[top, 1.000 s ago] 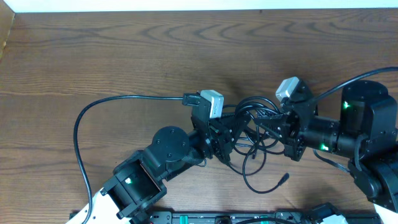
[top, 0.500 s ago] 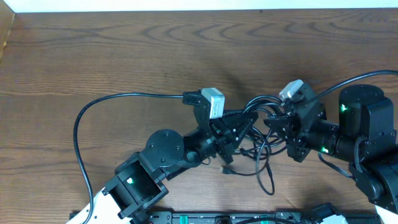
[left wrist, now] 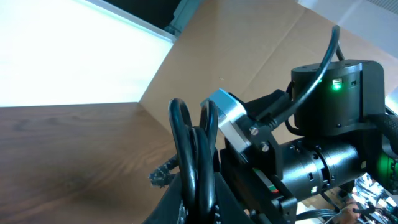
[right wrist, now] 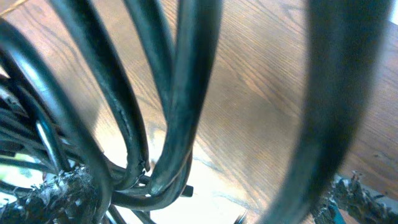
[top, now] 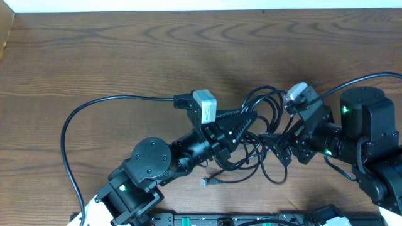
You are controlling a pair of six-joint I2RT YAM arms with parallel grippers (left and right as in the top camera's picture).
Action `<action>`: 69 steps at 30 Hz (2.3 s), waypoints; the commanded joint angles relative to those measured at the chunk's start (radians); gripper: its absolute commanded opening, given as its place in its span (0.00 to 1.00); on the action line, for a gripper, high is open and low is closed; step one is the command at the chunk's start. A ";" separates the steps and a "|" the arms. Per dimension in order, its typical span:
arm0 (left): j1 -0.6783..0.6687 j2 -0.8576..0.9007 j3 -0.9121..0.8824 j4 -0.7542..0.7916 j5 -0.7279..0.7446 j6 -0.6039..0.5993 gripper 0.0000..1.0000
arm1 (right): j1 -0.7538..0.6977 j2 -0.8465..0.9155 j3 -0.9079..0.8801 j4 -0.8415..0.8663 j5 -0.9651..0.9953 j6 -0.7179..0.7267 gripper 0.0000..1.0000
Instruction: Untangle cables
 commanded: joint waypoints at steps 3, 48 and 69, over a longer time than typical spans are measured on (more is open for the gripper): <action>0.047 -0.020 0.012 -0.005 -0.015 0.021 0.08 | 0.002 0.000 0.003 -0.005 -0.092 0.007 0.99; 0.096 -0.021 0.012 0.132 0.188 -0.174 0.08 | 0.002 0.104 -0.003 0.016 0.156 0.134 0.99; 0.096 -0.017 0.012 0.031 0.123 -0.048 0.08 | 0.002 0.031 -0.003 0.062 -0.028 0.086 0.99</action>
